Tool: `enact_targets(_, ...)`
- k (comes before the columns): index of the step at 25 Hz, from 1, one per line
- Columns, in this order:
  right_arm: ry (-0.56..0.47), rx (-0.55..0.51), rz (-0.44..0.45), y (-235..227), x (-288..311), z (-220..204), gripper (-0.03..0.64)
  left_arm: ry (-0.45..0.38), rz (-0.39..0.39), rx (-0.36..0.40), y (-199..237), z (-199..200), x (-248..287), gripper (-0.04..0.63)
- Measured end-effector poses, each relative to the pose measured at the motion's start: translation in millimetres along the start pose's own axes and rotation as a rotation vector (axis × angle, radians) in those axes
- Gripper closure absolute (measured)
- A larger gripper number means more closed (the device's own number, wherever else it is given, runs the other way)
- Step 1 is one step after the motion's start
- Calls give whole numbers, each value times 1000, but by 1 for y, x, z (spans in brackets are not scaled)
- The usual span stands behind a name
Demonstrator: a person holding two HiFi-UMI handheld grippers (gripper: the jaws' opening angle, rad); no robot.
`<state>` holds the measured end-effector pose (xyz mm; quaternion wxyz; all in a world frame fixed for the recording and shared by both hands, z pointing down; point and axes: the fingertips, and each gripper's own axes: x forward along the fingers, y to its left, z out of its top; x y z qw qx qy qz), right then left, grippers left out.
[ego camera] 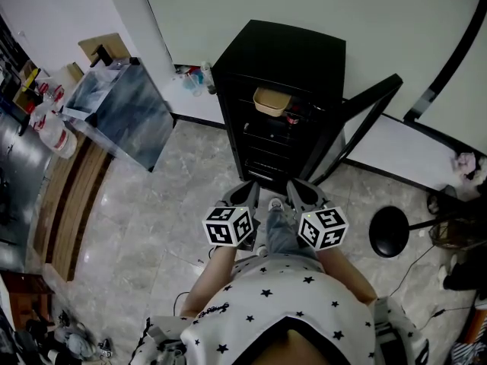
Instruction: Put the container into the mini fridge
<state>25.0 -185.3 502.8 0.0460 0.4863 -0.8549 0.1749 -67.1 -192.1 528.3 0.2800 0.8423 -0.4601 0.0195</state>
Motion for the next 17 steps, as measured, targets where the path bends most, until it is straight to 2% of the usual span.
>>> enact_targets(17, 11, -14, 37, 2, 5, 3, 624, -7, 4, -11, 1, 4, 6, 584)
